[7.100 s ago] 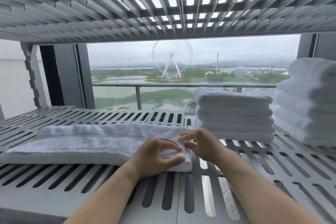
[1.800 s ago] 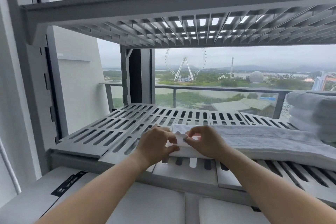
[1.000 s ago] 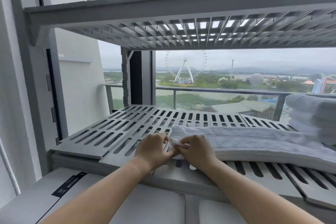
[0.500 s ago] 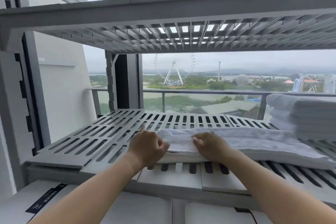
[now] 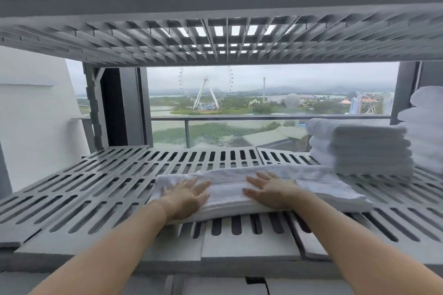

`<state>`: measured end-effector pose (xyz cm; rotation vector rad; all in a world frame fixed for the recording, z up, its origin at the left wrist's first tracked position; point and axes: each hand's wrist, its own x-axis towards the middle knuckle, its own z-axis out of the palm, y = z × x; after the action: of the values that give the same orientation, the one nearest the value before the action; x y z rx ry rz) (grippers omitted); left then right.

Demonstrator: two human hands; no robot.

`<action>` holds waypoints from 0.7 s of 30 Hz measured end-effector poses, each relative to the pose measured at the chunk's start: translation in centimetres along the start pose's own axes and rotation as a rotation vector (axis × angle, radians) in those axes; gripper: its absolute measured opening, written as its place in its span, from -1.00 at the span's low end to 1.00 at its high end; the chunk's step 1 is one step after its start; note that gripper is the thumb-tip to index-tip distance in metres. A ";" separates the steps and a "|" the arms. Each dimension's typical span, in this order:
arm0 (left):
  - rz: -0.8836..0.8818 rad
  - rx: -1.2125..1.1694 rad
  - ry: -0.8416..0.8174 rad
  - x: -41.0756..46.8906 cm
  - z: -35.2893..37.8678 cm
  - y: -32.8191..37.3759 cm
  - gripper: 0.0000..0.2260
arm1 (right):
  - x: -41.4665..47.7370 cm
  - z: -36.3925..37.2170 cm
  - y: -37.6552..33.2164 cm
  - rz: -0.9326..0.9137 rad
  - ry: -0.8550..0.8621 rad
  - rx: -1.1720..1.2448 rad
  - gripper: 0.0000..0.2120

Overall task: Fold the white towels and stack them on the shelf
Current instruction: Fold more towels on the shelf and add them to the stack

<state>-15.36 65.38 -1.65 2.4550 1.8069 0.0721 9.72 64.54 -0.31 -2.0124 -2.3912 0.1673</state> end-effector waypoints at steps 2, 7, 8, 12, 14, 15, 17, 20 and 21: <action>-0.043 -0.021 -0.040 0.6 -1.1 1.0 -0.57 | 0.4 -0.9 1.2 -0.034 -0.022 0.090 -0.39; 0.068 -0.162 0.061 3.9 -2.2 9.5 -0.58 | 2.0 -1.7 3.6 -0.138 0.041 0.161 -0.52; 0.086 -0.167 0.058 4.6 -1.9 11.3 -0.58 | 2.2 -1.4 4.8 -0.126 0.041 0.152 -0.52; 0.056 -0.066 -0.001 6.3 0.3 13.9 -0.56 | 1.8 0.3 10.1 -0.060 0.080 0.126 -0.50; 0.060 -0.001 -0.009 6.4 0.9 13.6 -0.55 | 1.4 0.7 12.1 -0.040 0.077 0.136 -0.47; 0.064 0.011 -0.009 6.3 1.0 13.5 -0.55 | 1.3 0.7 13.0 -0.031 0.066 0.147 -0.46; 0.058 0.007 -0.003 6.2 0.9 13.5 -0.56 | 1.2 0.7 14.4 -0.021 0.054 0.155 -0.44; 0.053 0.018 0.022 6.0 0.8 13.6 -0.56 | 1.1 0.7 15.7 -0.040 0.058 0.155 -0.41; 0.051 0.024 0.028 6.0 0.9 13.7 -0.56 | 1.1 0.7 16.0 -0.051 0.055 0.154 -0.41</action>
<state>-0.53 66.99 -1.26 2.5294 1.7670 0.0891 25.17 68.27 -2.47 -1.8629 -2.3166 0.2821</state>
